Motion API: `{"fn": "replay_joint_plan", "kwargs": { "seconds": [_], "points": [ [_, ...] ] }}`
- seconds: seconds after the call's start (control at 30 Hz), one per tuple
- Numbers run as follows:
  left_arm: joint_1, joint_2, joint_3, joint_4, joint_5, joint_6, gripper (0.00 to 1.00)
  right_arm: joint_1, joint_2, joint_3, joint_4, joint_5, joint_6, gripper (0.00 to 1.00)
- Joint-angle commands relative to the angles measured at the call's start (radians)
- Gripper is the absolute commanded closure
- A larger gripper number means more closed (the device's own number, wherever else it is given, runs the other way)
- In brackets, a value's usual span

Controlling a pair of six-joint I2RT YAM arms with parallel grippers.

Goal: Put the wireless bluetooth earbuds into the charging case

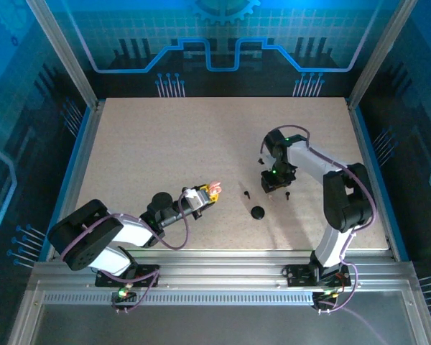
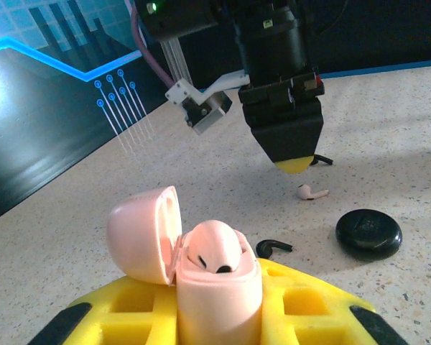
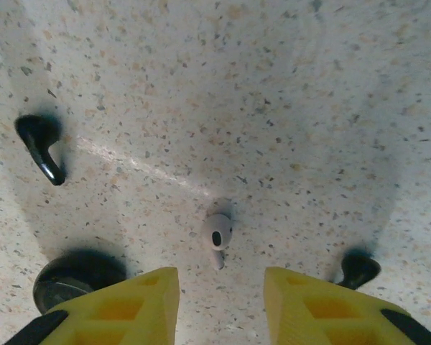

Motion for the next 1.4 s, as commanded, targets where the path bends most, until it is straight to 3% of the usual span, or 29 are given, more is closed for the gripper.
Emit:
{"fn": "replay_joint_plan", "kwargs": {
  "seconds": [0.0, 0.6, 1.37],
  "points": [
    [-0.005, -0.028, 0.004, -0.012, -0.008, 0.03, 0.87, 0.021, 0.045, 0.03, -0.035, -0.017, -0.043, 0.64],
    [-0.005, -0.007, 0.013, -0.02, 0.0, 0.031, 0.87, 0.047, 0.152, 0.048, -0.036, 0.041, -0.056, 0.68],
    [-0.005, -0.013, 0.012, -0.02, 0.001, 0.034, 0.87, 0.045, 0.103, -0.021, 0.041, 0.112, 0.009, 0.78]
  ]
}}
